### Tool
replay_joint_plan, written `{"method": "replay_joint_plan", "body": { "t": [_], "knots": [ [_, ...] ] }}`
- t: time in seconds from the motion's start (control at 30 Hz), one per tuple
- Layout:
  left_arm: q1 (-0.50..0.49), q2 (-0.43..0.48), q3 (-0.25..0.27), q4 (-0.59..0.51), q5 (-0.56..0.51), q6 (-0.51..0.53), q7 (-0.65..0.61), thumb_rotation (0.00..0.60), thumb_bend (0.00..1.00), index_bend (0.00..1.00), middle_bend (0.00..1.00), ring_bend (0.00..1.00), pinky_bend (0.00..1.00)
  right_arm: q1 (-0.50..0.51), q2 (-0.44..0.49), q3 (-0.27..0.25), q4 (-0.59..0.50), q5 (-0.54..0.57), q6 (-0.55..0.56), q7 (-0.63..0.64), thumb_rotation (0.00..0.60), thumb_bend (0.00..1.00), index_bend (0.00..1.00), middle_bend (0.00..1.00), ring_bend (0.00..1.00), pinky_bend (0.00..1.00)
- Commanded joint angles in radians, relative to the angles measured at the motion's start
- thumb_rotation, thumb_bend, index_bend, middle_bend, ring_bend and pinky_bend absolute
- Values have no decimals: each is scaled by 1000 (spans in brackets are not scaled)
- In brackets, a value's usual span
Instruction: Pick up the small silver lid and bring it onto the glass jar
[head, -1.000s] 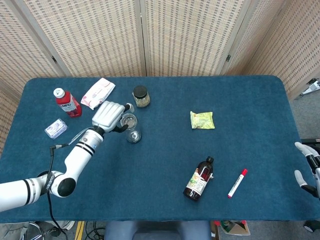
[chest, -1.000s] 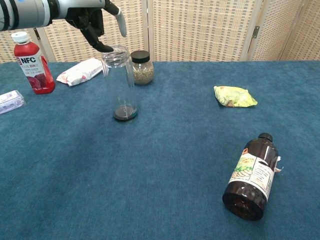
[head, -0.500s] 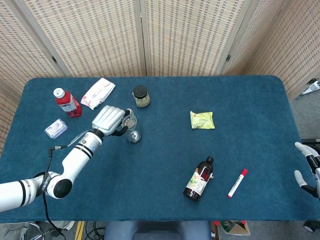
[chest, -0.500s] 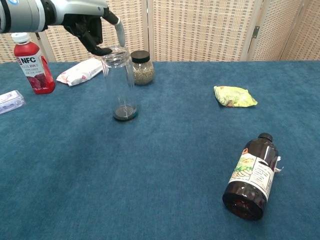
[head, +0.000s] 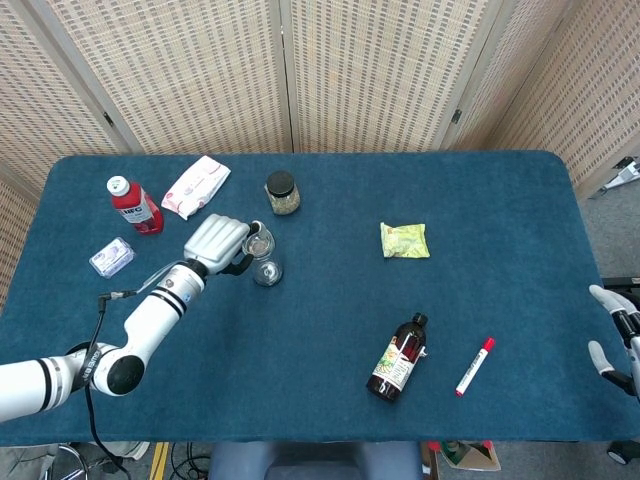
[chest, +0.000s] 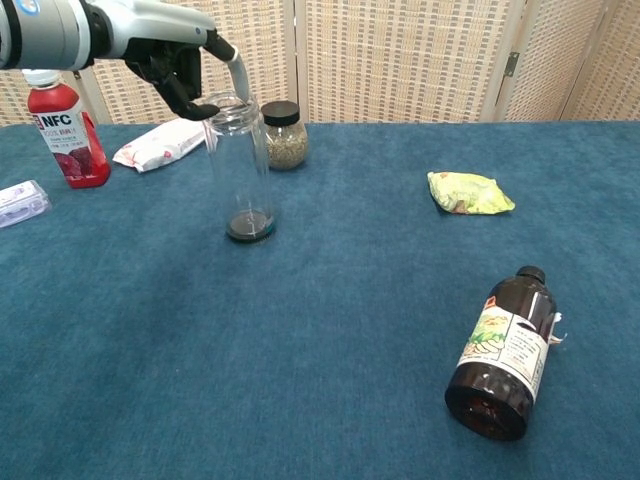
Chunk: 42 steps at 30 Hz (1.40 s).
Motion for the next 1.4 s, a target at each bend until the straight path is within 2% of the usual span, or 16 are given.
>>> {"method": "replay_joint_plan", "body": {
  "t": [0.03, 0.3, 1.4],
  "knots": [
    [-6, 0, 4, 1, -7, -6, 3, 600, 484, 298, 1000, 968, 1000, -1, 1, 0, 0, 1, 1, 0, 600, 367, 155, 216, 145, 259],
    [-24, 5, 9, -3, -22, -21, 5, 600, 570, 295, 1000, 970, 1000, -1, -1, 1, 5, 2, 0, 5, 600, 367, 156, 216, 144, 259],
    [-48, 15, 44, -5, -54, -1, 20, 600, 571, 294, 1000, 970, 1000, -3, -5, 1, 12, 1, 1, 10, 600, 367, 156, 216, 144, 259]
  ]
}}
